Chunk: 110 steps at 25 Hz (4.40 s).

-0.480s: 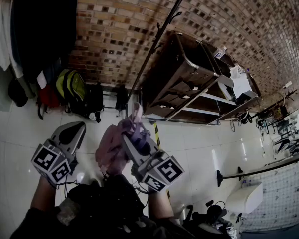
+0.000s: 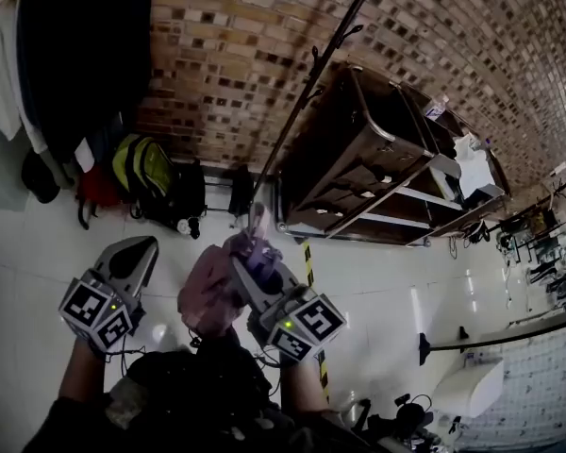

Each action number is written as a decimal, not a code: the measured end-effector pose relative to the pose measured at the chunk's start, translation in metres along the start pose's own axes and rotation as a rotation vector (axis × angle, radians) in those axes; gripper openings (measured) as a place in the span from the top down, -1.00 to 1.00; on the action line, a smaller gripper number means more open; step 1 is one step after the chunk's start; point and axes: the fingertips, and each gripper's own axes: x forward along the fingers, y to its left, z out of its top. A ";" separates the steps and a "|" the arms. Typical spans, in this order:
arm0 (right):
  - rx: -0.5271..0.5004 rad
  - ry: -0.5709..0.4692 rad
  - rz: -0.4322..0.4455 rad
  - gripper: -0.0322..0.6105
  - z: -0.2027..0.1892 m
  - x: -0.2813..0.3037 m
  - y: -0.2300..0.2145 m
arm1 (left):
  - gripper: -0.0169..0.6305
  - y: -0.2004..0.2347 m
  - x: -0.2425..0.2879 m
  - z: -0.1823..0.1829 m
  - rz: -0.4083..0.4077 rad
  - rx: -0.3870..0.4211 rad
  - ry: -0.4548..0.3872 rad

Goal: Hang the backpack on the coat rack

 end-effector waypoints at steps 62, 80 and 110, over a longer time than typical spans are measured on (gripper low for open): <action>-0.063 0.045 0.194 0.90 0.156 0.235 -0.437 | 0.83 0.196 0.509 0.114 -0.035 0.040 -0.032; -0.112 -0.018 0.171 0.90 0.249 0.324 -0.540 | 0.83 0.272 0.623 0.149 -0.115 0.053 -0.017; 0.042 -0.076 0.020 0.90 0.232 0.294 -0.611 | 0.83 0.258 0.666 0.141 -0.111 0.030 0.021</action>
